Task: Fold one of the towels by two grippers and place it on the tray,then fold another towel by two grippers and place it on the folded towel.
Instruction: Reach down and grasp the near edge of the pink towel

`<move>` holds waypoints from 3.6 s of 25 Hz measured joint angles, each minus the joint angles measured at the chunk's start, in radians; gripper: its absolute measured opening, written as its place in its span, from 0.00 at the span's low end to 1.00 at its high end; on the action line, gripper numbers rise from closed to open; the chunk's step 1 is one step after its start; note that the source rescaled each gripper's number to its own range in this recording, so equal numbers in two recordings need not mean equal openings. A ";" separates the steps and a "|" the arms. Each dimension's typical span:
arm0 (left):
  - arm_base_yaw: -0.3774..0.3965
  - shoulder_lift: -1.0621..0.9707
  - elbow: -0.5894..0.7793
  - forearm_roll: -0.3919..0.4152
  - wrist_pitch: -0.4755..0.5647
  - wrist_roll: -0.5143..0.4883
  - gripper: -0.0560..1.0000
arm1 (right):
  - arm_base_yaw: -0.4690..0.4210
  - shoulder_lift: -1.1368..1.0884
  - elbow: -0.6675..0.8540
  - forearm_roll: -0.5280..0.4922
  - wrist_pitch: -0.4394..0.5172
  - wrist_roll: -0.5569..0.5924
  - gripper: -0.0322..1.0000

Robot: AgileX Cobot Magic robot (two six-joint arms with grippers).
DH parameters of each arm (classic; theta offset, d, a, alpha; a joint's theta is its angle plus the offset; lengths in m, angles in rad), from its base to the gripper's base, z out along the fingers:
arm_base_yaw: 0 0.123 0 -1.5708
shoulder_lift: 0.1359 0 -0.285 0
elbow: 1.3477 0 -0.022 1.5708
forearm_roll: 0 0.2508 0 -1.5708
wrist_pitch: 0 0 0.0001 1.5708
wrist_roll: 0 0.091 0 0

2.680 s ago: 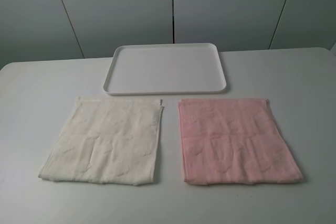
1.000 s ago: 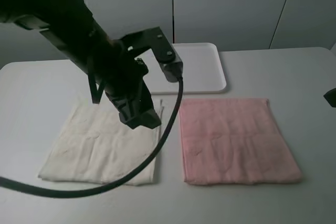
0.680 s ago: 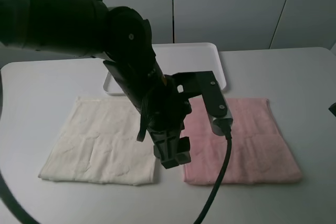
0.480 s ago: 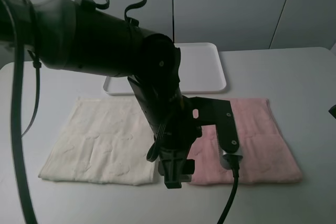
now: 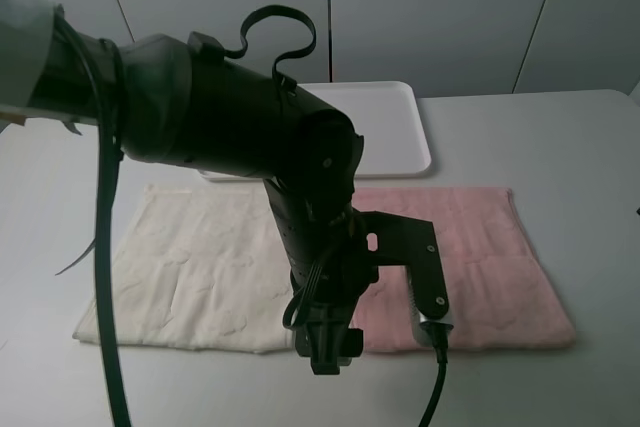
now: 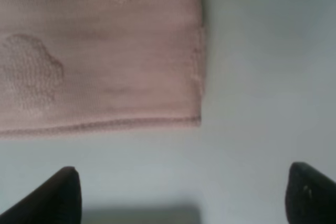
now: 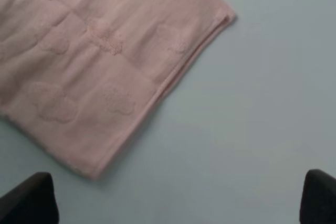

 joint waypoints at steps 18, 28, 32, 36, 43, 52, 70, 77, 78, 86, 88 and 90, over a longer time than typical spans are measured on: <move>-0.057 0.052 -0.006 0.017 -0.049 -0.005 1.00 | 0.107 0.222 0.159 -0.093 -0.029 -0.305 1.00; -0.069 0.079 -0.007 0.031 -0.051 -0.031 1.00 | 0.188 0.325 0.159 -0.170 -0.073 -0.374 1.00; -0.080 0.079 -0.007 0.031 -0.072 -0.031 1.00 | 0.188 0.339 0.159 -0.174 -0.077 -0.404 1.00; -0.080 0.095 -0.007 0.040 -0.073 -0.031 1.00 | 0.190 0.338 0.176 -0.180 -0.079 -0.438 1.00; -0.080 0.125 -0.015 0.046 -0.078 -0.031 1.00 | 0.190 0.340 0.264 -0.181 -0.119 -0.453 1.00; -0.080 0.127 -0.017 0.046 -0.077 -0.032 1.00 | 0.190 0.340 0.363 -0.174 -0.254 -0.514 1.00; -0.080 0.127 -0.017 0.061 -0.077 -0.036 1.00 | 0.190 0.524 0.367 -0.129 -0.392 -0.594 1.00; -0.080 0.127 -0.017 0.063 -0.077 -0.036 1.00 | 0.190 0.555 0.367 -0.104 -0.455 -0.602 1.00; -0.080 0.127 -0.017 0.063 -0.077 -0.036 1.00 | 0.190 0.563 0.367 -0.104 -0.457 -0.602 1.00; -0.080 0.127 -0.017 0.068 -0.077 -0.036 1.00 | 0.279 0.613 0.377 -0.103 -0.504 -0.607 1.00; -0.080 0.127 -0.017 0.068 -0.077 -0.036 1.00 | 0.286 0.638 0.377 -0.103 -0.511 -0.607 1.00; -0.080 0.127 -0.017 0.068 -0.077 -0.036 1.00 | 0.288 0.670 0.378 -0.122 -0.513 -0.594 1.00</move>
